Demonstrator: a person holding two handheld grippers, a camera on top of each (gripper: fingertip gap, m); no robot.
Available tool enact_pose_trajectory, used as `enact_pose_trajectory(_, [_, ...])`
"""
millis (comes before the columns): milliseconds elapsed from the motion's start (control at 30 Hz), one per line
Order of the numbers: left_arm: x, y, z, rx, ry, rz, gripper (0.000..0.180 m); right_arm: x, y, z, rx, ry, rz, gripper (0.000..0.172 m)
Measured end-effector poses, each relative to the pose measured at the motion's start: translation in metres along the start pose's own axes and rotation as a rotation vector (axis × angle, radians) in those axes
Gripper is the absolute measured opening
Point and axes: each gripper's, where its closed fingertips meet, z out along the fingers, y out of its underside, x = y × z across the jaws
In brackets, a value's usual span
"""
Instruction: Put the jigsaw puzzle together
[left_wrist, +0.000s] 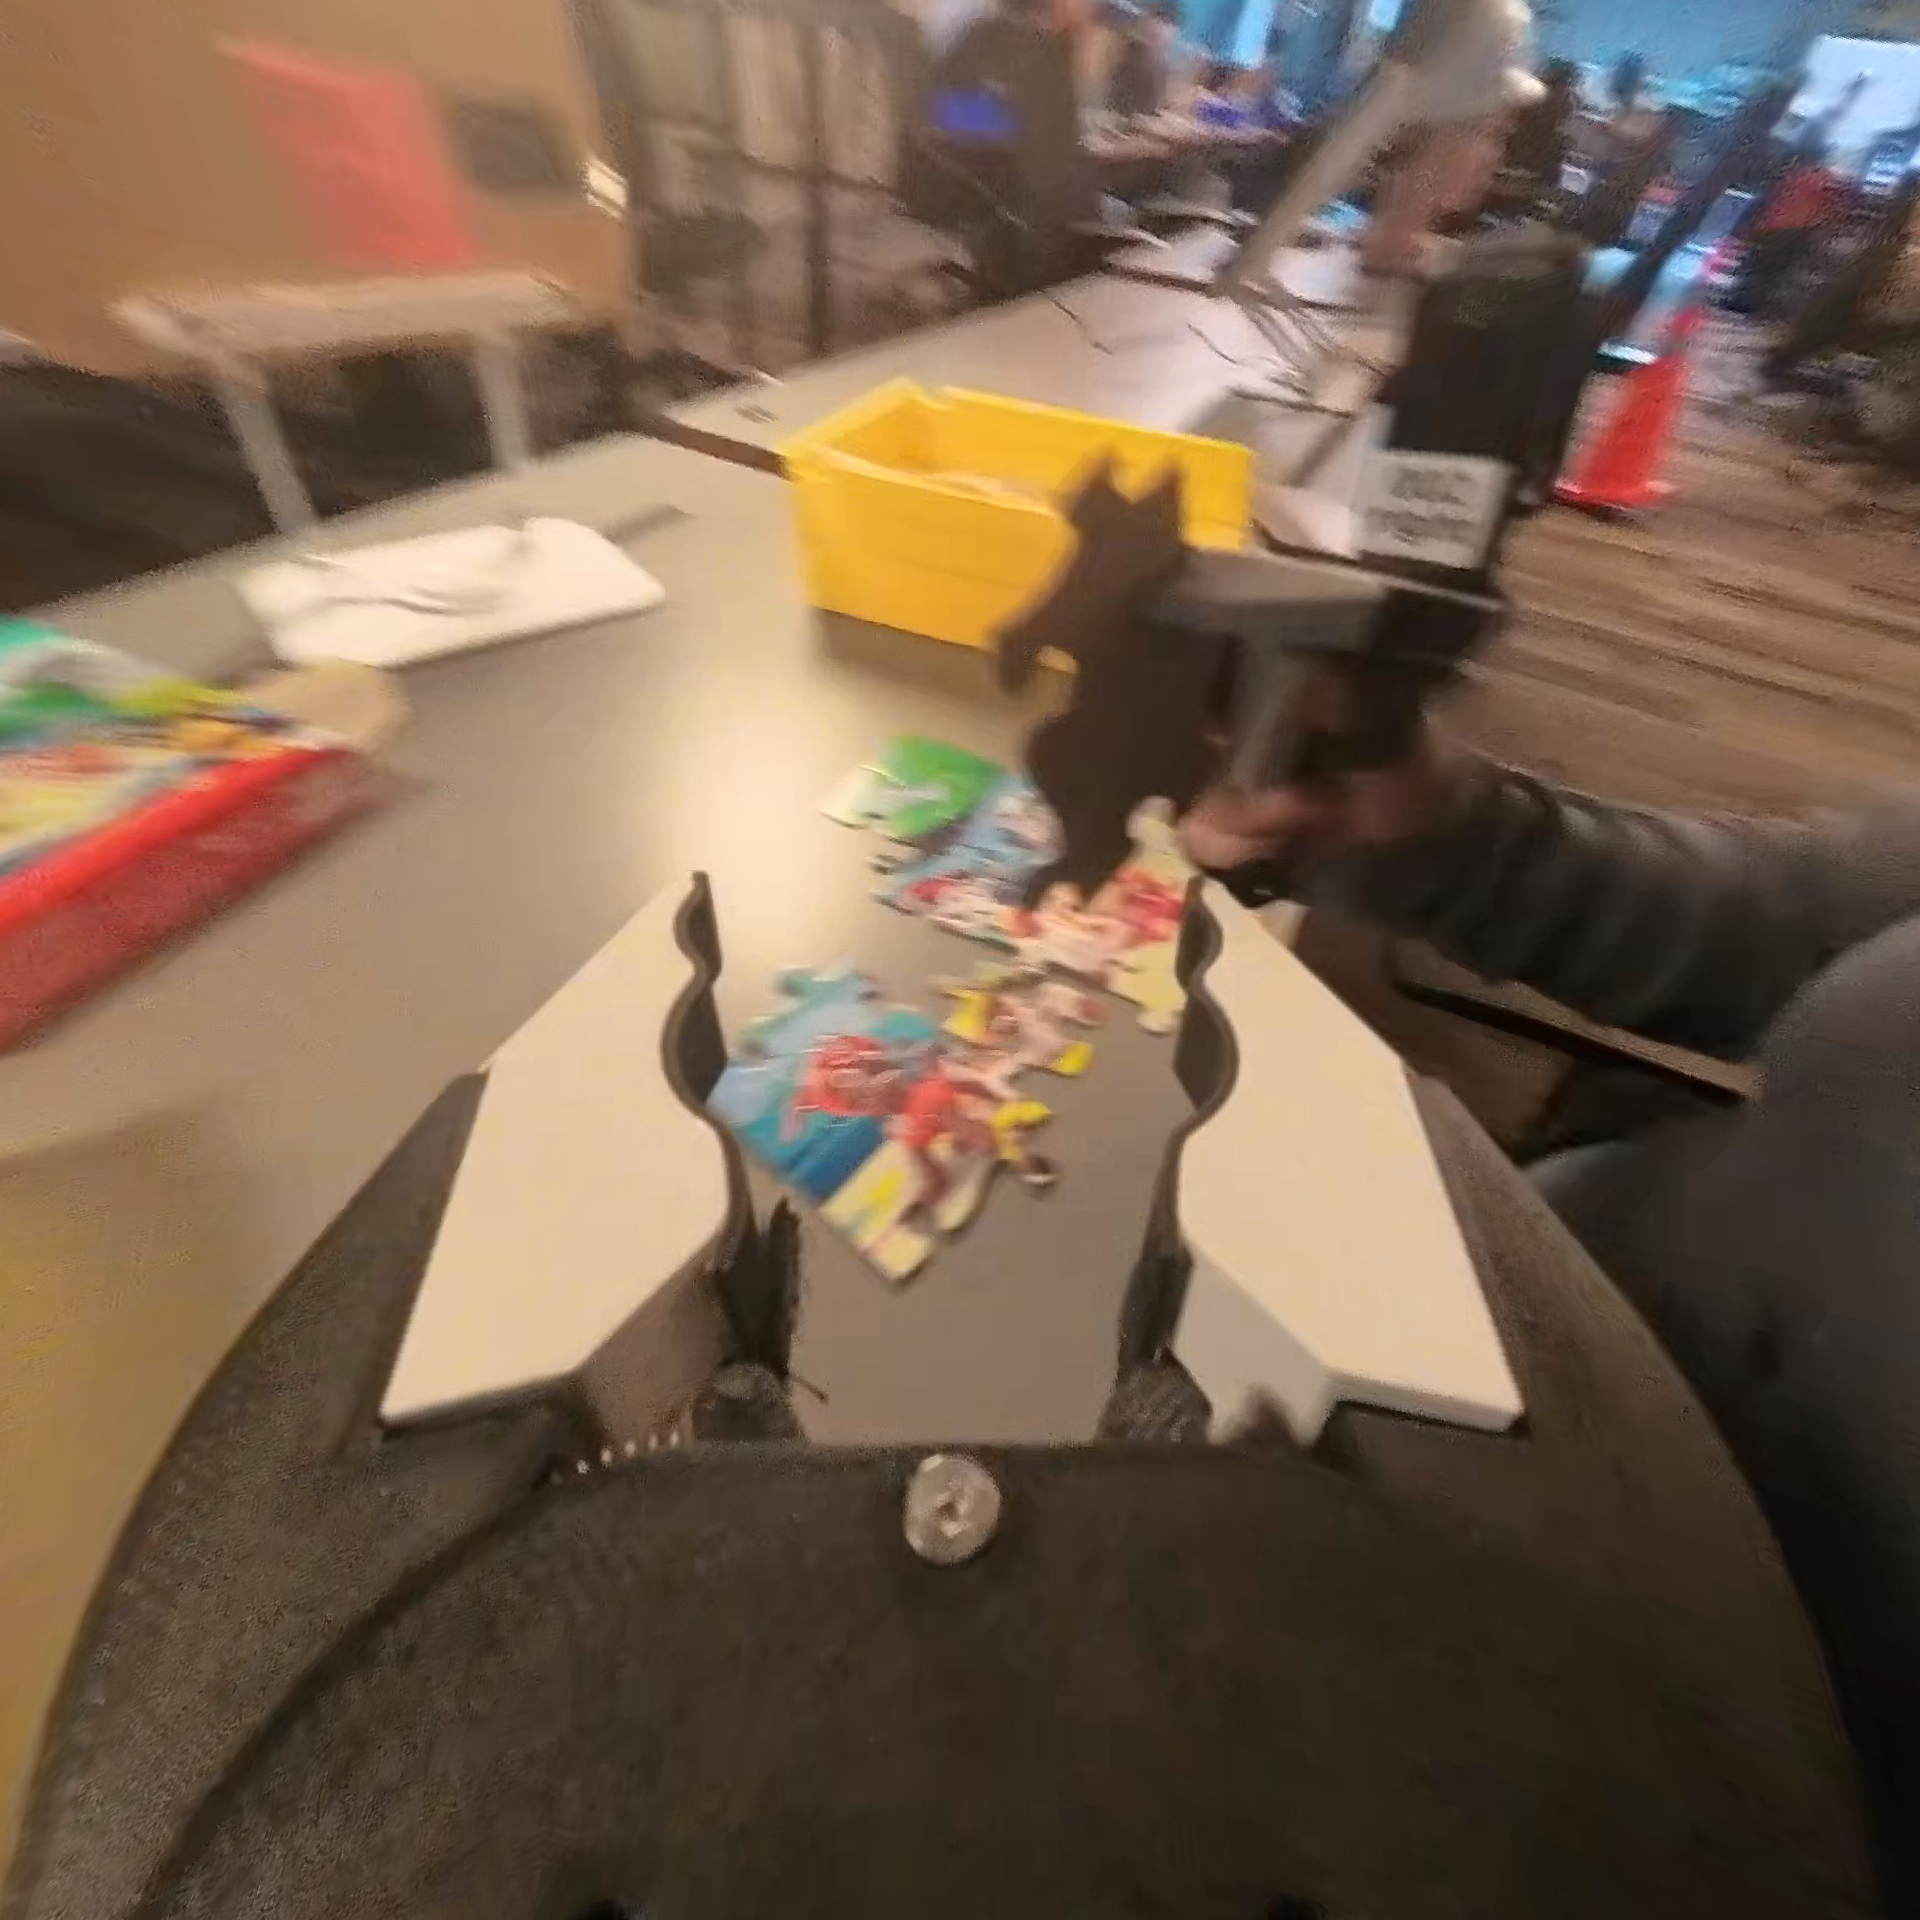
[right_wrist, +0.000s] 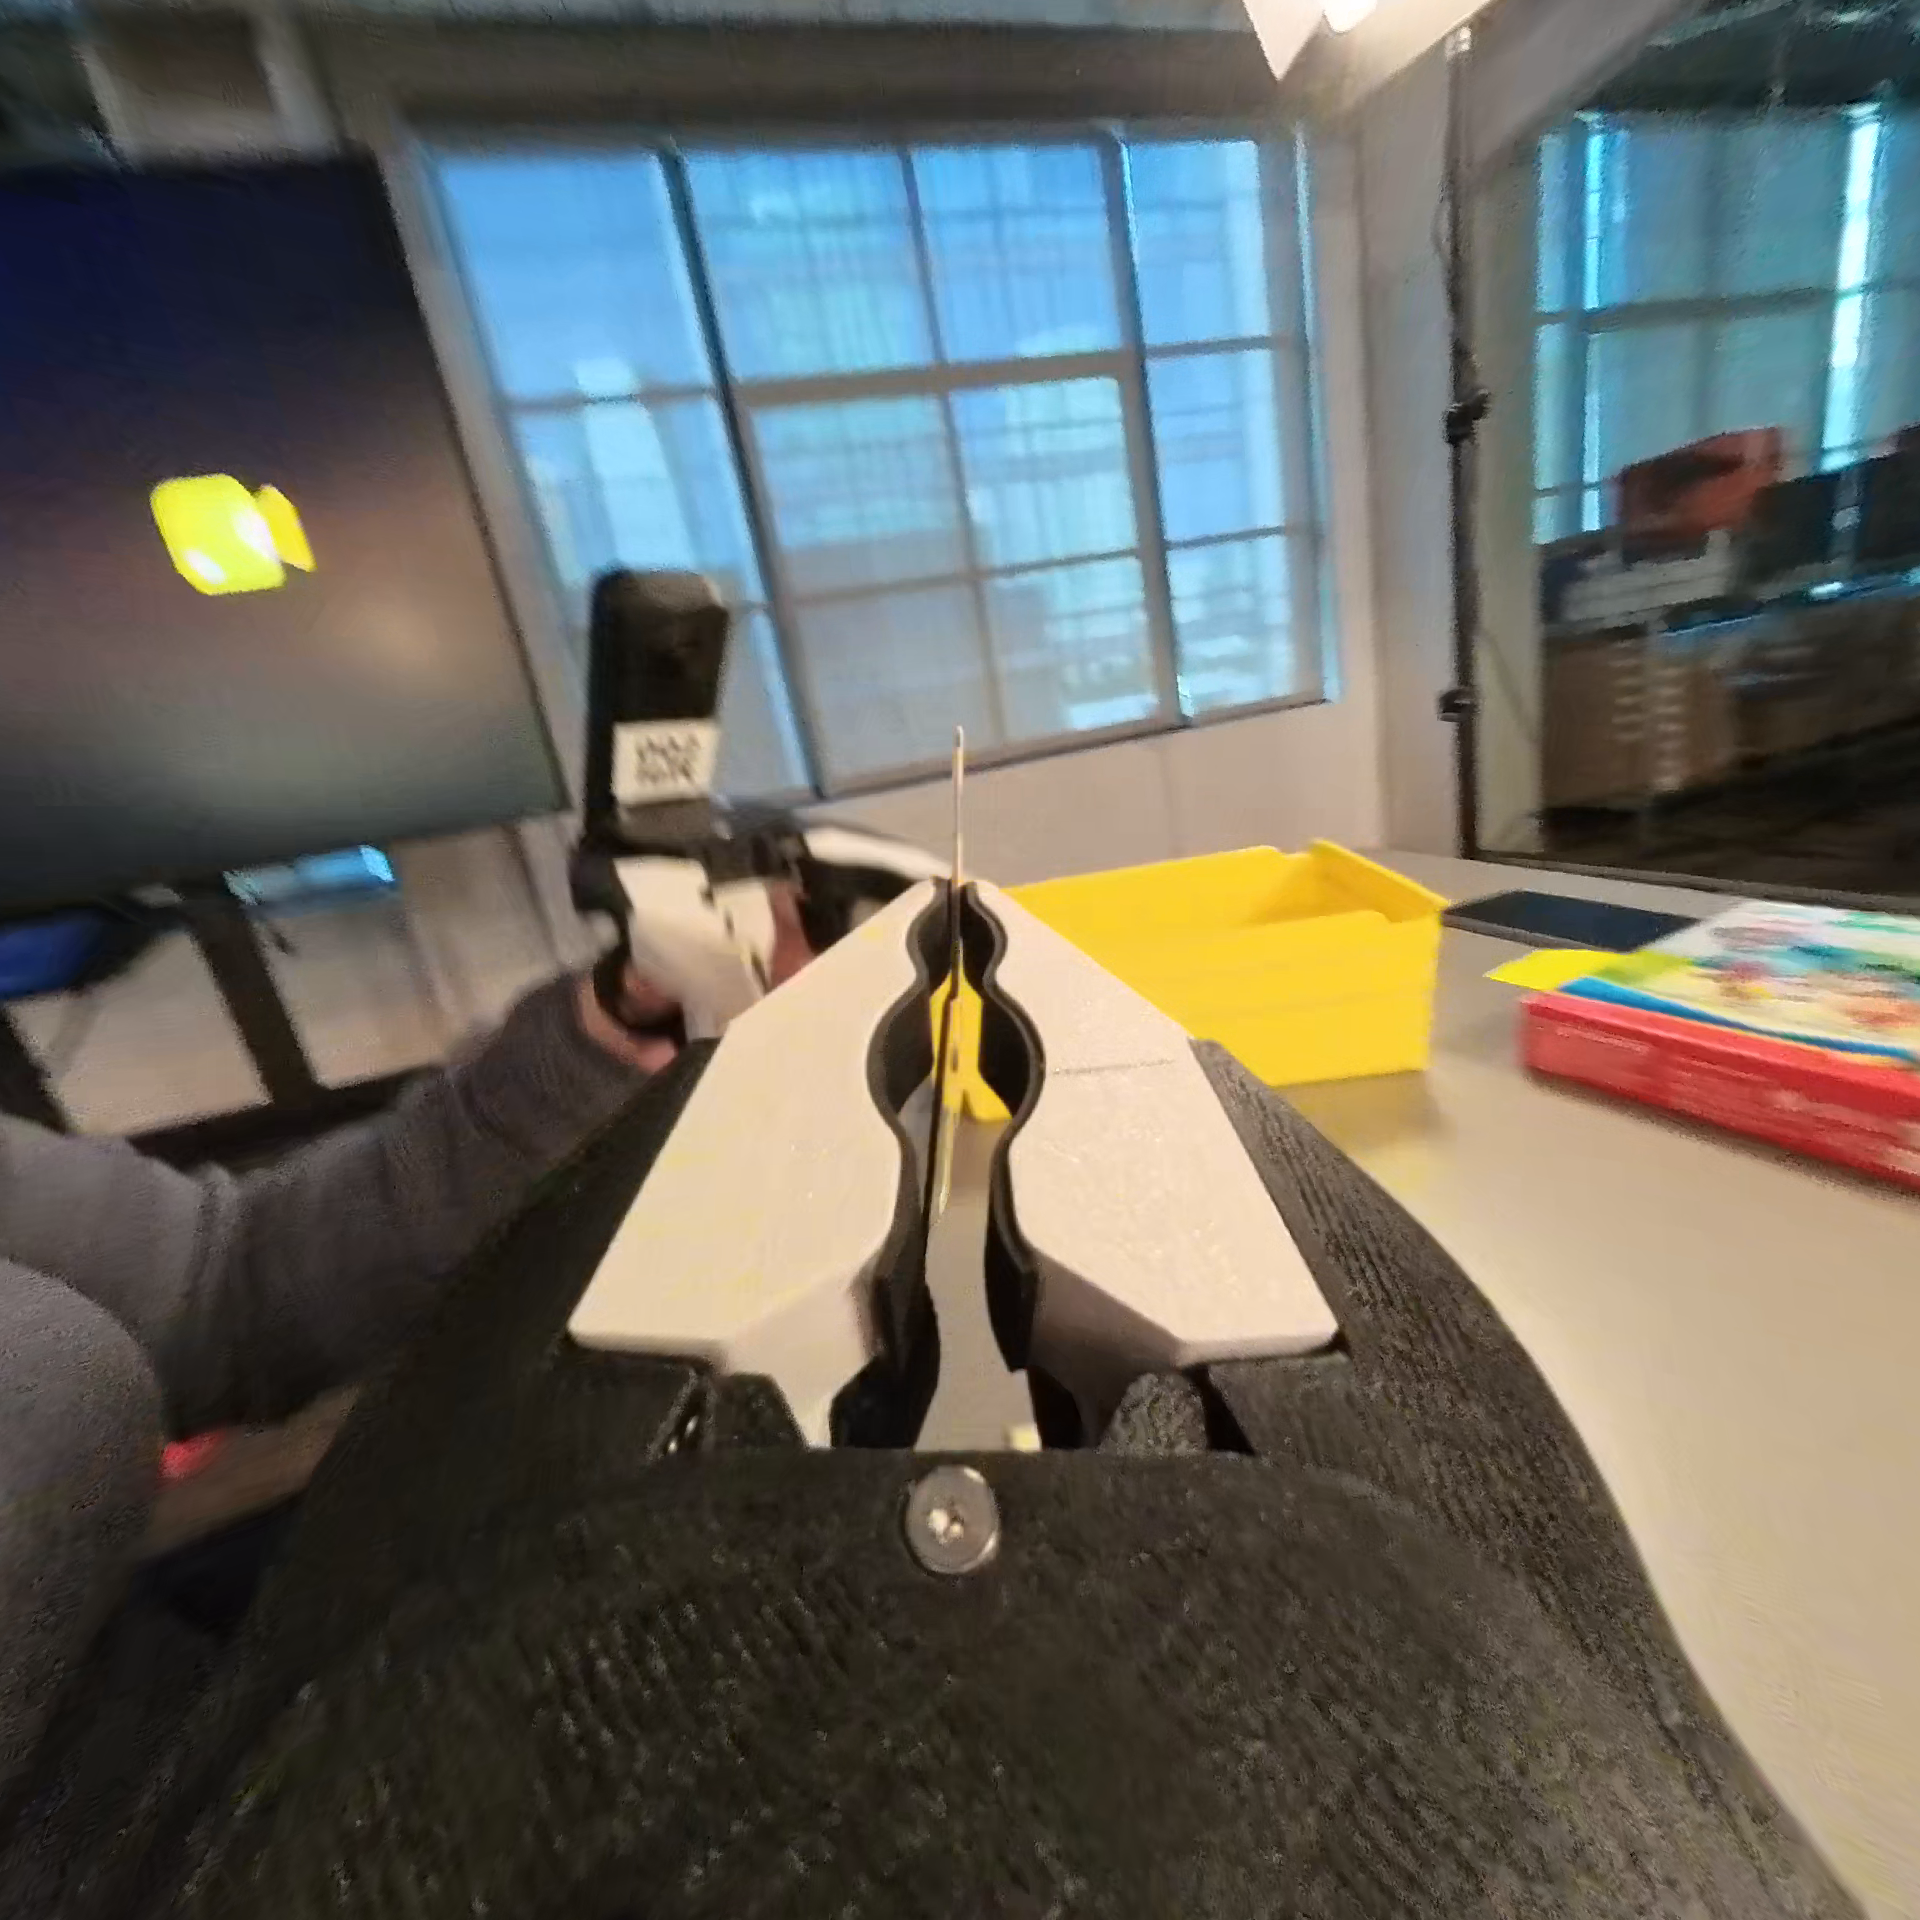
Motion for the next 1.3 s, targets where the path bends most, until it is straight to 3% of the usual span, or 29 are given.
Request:
enact_pose_trajectory(100, [0.029, 0.014, 0.036, 0.001, 0.141, -0.060, 0.069, -0.005, -0.007, 0.015, 0.061, -0.073, 0.105, 0.000])
enact_pose_trajectory(133, [0.035, 0.012, 0.040, 0.038, 0.193, -0.101, 0.052, -0.007, -0.008, 0.018, 0.069, -0.087, 0.120, 0.000])
enact_pose_trajectory(200, [0.040, -0.001, 0.038, 0.159, 0.296, -0.209, 0.000, -0.009, -0.009, 0.022, 0.071, -0.090, 0.072, 0.000])
enact_pose_trajectory(267, [0.040, -0.002, 0.033, 0.185, 0.378, -0.323, 0.000, -0.011, -0.012, 0.021, 0.058, -0.051, -0.108, 0.000])
enact_pose_trajectory(367, [0.027, 0.010, 0.024, 0.151, 0.362, -0.399, 0.000, -0.009, -0.030, 0.009, 0.073, 0.114, -0.493, 0.000])
enact_pose_trajectory(400, [0.011, 0.014, 0.018, 0.142, 0.273, -0.391, 0.000, -0.010, -0.036, 0.005, 0.073, 0.144, -0.558, 0.000])
enact_pose_trajectory(467, [-0.052, 0.018, -0.008, 0.135, -0.088, -0.332, 0.000, -0.009, -0.039, 0.000, 0.049, 0.160, -0.594, 0.000])
enact_pose_trajectory(533, [-0.123, 0.014, -0.060, 0.131, -0.503, -0.240, 0.000, -0.003, -0.037, -0.001, 0.019, 0.175, -0.593, 0.000])
enact_pose_trajectory(600, [-0.178, 0.011, -0.110, 0.081, -0.808, -0.165, 0.000, 0.002, -0.032, 0.002, -0.013, 0.177, -0.565, 0.000])
enact_pose_trajectory(633, [-0.199, 0.015, -0.126, 0.034, -0.886, -0.168, 0.008, 0.004, -0.028, 0.004, -0.031, 0.174, -0.557, 0.000])
enact_pose_trajectory(733, [-0.232, 0.035, -0.128, -0.083, -0.836, -0.318, 0.087, 0.003, -0.017, 0.011, -0.084, 0.167, -0.614, 0.000])
enact_pose_trajectory(800, [-0.203, 0.009, -0.101, 0.016, -0.633, -0.238, 0.095, -0.003, -0.009, 0.015, -0.131, 0.141, -0.696, 0.000])
enact_pose_trajectory(900, [-0.073, -0.019, -0.039, 0.052, -0.093, 0.195, 0.085, -0.018, 0.012, 0.020, -0.220, -0.008, -0.674, 0.000])
enact_pose_trajectory(967, [-0.009, -0.015, -0.015, 0.047, 0.035, 0.467, 0.078, -0.027, 0.024, 0.020, -0.275, -0.119, -0.592, 0.000])
enact_pose_trajectory(1000, [0.009, -0.017, -0.007, 0.070, 0.022, 0.572, 0.070, -0.029, 0.029, 0.020, -0.297, -0.159, -0.556, 0.000])
enact_pose_trajectory(1100, [0.031, -0.021, 0.003, 0.074, -0.001, 0.698, 0.011, -0.030, 0.030, 0.019, -0.307, -0.188, -0.508, 0.000])
enact_pose_trajectory(1200, [0.026, -0.026, -0.001, 0.027, 0.021, 0.613, 0.001, -0.023, 0.014, 0.017, -0.239, -0.123, -0.452, 0.016])
enact_pose_trajectory(1300, [-0.074, -0.031, -0.038, -0.113, -0.453, 0.556, 0.000, -0.017, 0.001, -0.005, -0.242, -0.069, -0.435, 0.016])
